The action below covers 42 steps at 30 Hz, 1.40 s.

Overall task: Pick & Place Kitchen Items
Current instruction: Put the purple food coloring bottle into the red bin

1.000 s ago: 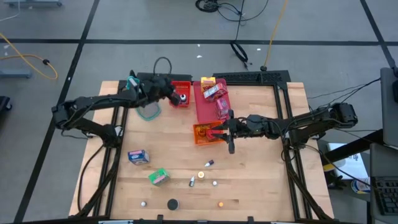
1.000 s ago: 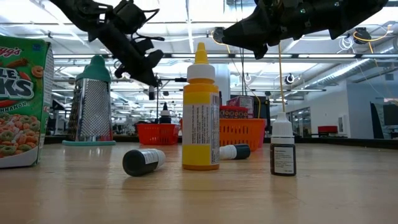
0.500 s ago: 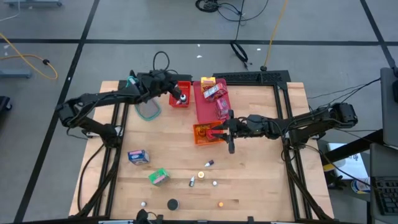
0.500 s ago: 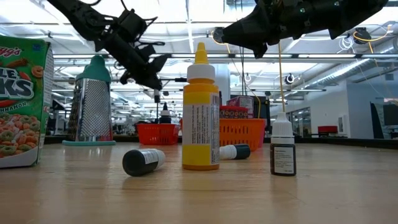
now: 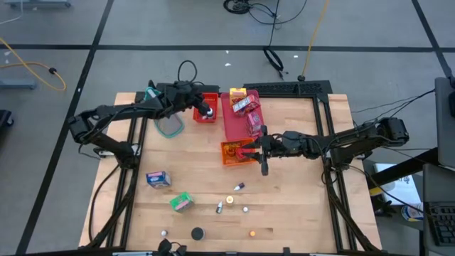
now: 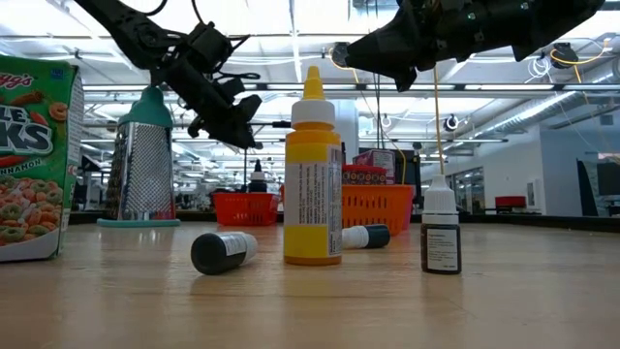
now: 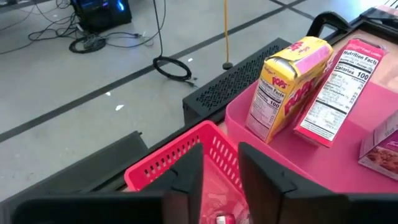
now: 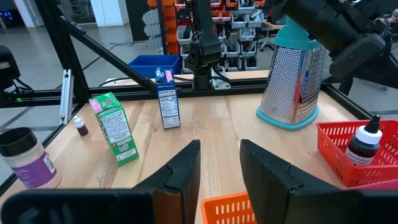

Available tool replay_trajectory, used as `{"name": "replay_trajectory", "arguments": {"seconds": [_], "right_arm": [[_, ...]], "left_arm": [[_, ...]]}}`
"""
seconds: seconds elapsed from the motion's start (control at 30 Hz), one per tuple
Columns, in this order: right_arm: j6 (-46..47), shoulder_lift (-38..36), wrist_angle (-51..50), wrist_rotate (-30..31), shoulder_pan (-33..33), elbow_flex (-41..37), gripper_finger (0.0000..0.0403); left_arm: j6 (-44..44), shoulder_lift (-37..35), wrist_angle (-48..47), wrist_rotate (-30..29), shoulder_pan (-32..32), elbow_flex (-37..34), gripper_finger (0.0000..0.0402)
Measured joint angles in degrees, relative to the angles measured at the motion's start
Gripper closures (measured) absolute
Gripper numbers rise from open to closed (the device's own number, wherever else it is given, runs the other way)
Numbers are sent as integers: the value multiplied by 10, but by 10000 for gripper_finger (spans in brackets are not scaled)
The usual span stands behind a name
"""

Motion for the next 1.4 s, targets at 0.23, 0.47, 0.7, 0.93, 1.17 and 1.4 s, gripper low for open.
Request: {"name": "replay_trajectory", "arguments": {"seconds": [0.23,0.47,0.7,0.93,1.17,1.4], "right_arm": [[0,0,-1,-1,0,0,298],[15,0,-39,-2,13,0,298],[15,0,-48,-2,31,0,298],[11,19,-93,-48,58,1,298],[-13,89,-100,-48,100,1,298],[-16,148,-85,-46,113,0,298]], "left_arm": [[-1,0,-3,95,-13,0,274],[9,0,-3,198,-62,0,273],[59,0,1,274,-161,0,273],[71,0,1,242,-241,0,273],[71,0,8,175,-289,0,273],[67,0,10,163,-311,0,273]]}}
